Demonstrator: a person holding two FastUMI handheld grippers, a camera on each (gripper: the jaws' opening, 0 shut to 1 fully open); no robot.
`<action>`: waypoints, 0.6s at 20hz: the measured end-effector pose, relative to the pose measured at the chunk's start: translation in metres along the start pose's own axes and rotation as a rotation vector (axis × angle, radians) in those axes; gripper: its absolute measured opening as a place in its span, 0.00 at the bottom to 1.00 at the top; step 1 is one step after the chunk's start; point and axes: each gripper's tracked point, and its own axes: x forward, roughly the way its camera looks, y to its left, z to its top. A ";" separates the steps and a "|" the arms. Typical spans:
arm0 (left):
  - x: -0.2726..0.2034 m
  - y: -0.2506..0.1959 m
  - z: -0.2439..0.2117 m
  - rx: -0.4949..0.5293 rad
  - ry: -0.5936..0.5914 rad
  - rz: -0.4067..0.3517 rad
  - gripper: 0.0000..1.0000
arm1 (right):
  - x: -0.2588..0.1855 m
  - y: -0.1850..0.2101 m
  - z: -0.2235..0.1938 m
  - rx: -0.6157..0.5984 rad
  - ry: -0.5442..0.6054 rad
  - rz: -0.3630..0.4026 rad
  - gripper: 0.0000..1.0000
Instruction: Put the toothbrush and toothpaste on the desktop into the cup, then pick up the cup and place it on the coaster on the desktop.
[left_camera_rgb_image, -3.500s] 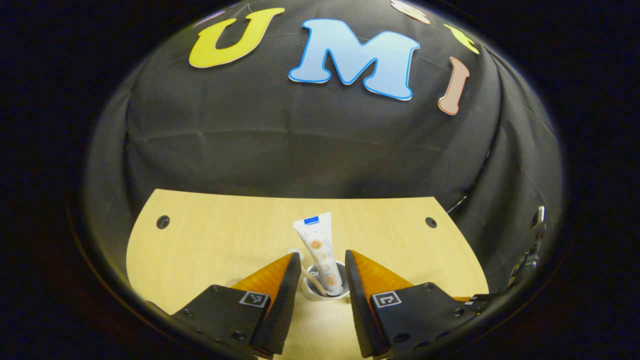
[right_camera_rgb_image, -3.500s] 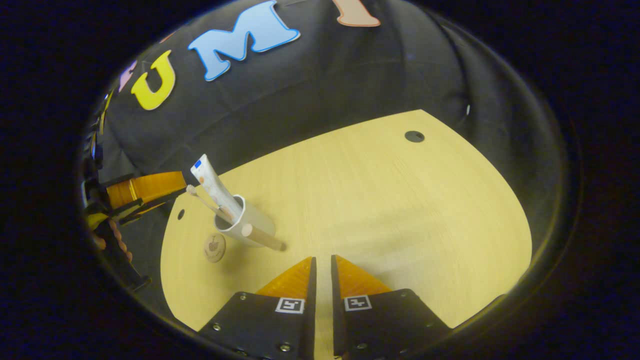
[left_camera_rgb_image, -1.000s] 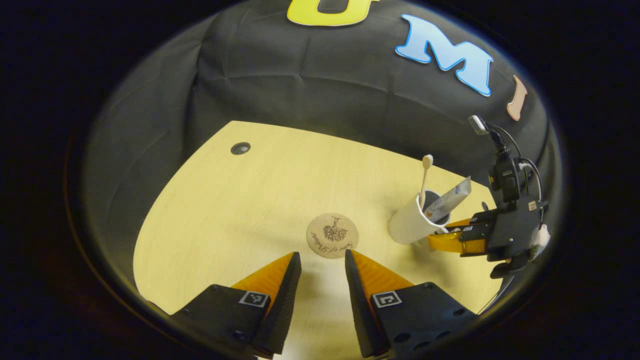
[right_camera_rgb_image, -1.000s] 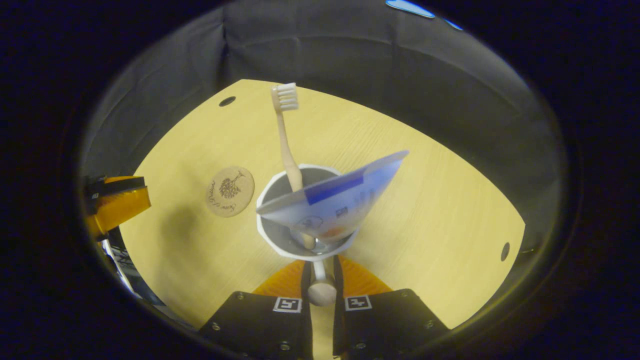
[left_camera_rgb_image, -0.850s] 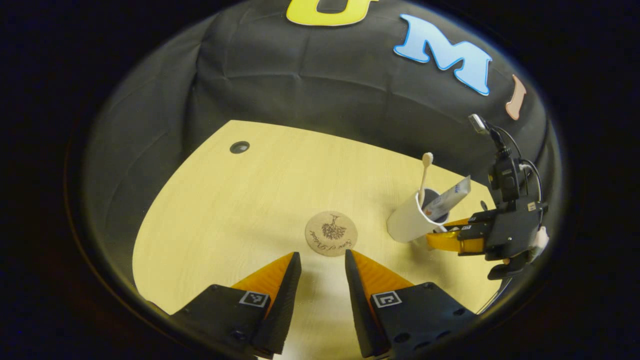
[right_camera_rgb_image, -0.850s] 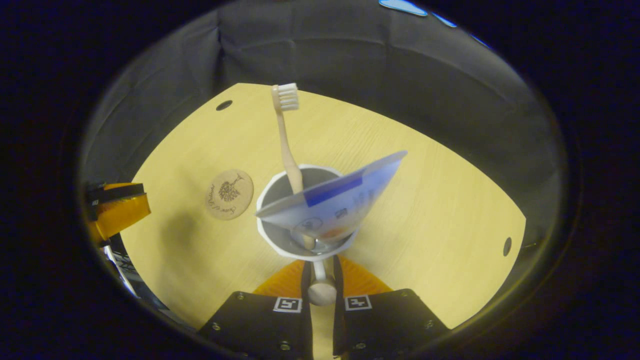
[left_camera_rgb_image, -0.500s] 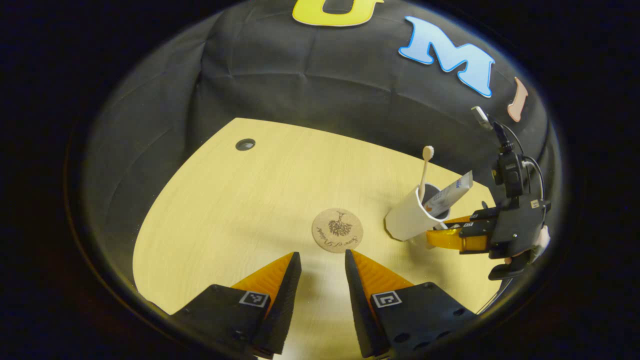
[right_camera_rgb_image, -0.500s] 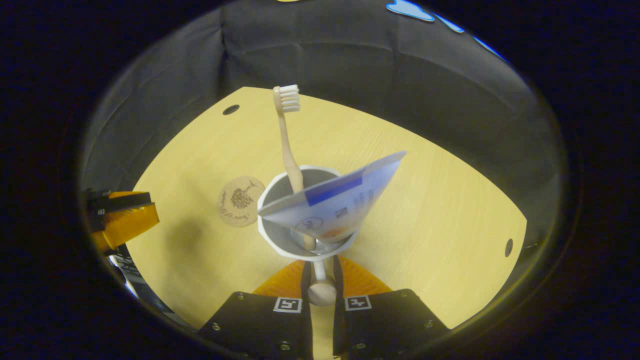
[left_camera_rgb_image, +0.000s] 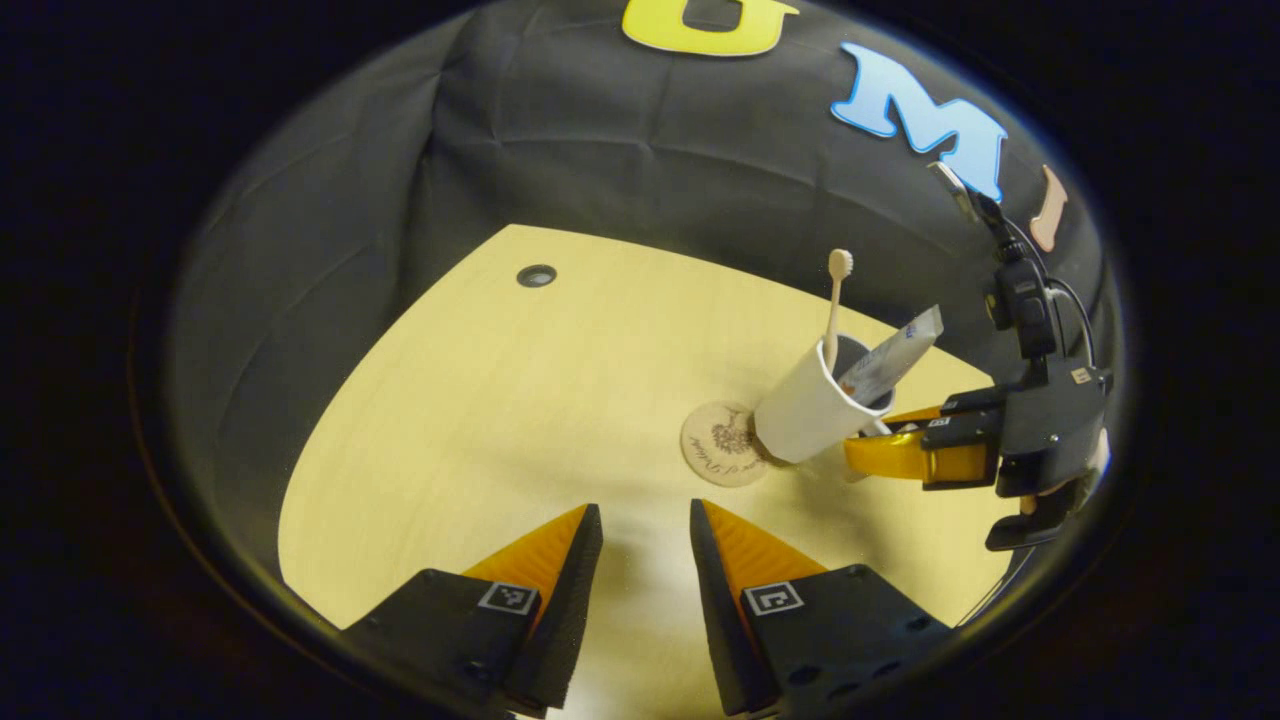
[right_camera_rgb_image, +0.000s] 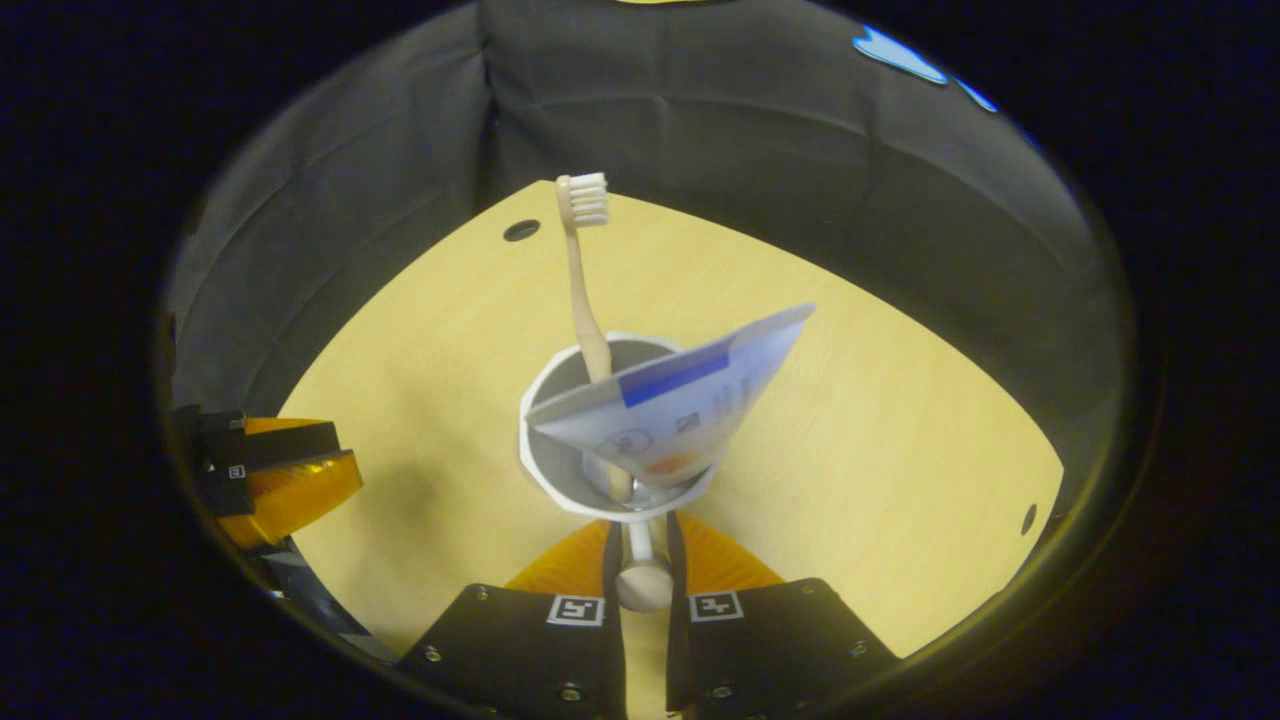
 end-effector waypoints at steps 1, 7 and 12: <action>0.000 0.005 0.000 -0.007 0.001 0.005 0.60 | 0.002 0.003 0.000 -0.007 0.004 0.006 0.16; 0.002 -0.003 0.002 -0.037 0.008 0.028 0.60 | 0.005 -0.004 0.008 -0.056 0.031 0.015 0.16; -0.004 -0.001 0.006 -0.048 0.009 0.034 0.60 | 0.006 0.003 0.010 -0.090 0.036 -0.001 0.16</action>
